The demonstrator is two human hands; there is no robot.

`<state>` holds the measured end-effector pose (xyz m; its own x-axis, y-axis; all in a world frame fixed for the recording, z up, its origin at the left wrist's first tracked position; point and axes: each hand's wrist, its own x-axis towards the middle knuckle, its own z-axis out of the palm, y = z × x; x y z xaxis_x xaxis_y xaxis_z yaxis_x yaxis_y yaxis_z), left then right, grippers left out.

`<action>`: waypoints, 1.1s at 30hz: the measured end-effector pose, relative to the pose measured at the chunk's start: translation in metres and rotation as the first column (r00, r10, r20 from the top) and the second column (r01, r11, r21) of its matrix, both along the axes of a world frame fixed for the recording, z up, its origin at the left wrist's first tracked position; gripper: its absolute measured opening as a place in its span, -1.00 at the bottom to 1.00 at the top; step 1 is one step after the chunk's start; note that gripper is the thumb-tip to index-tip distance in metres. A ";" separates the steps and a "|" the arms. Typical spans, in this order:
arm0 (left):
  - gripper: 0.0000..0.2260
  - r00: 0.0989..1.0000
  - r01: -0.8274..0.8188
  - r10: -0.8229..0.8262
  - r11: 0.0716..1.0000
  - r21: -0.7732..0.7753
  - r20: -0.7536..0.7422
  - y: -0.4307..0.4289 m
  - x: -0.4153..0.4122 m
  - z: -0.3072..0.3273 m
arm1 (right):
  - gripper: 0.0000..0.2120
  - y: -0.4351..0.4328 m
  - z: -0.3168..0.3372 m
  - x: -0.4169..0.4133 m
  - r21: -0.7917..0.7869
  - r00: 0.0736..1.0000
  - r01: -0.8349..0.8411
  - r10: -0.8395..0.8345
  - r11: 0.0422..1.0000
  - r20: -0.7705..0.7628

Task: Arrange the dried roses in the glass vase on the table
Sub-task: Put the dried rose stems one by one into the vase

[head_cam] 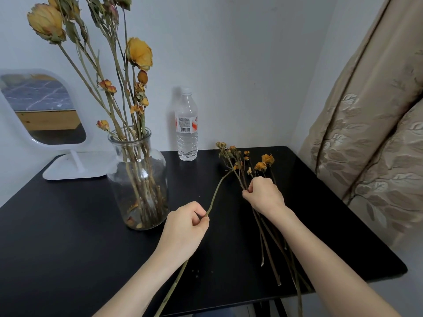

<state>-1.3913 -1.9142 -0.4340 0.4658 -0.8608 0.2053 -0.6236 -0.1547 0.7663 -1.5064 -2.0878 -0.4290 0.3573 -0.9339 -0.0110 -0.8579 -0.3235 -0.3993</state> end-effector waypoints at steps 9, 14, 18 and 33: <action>-0.85 0.999 -0.048 0.048 0.998 -0.032 0.010 0.011 -0.001 -0.010 | -0.88 -0.002 -0.004 0.002 -0.086 0.999 0.036 -0.033 0.996 0.027; -0.83 0.992 -0.125 0.124 0.991 -0.037 -0.035 0.010 -0.001 -0.011 | -0.89 -0.003 -0.005 0.002 -0.061 0.997 0.068 -0.067 0.996 0.024; -0.85 0.987 -0.129 0.123 0.990 -0.052 -0.103 0.010 -0.005 -0.011 | -0.89 -0.004 -0.006 0.002 -0.016 0.997 0.075 -0.075 0.997 0.016; -0.88 0.899 -0.065 0.016 0.993 -0.098 -0.438 0.004 -0.008 0.004 | -0.88 0.000 0.013 -0.004 -0.062 0.945 0.046 -0.024 0.997 0.325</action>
<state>-1.3995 -1.9099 -0.4296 0.5639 -0.8234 0.0638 -0.2186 -0.0742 0.9730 -1.5101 -2.0876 -0.4160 0.2981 -0.9404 0.1640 -0.6969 -0.3318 -0.6358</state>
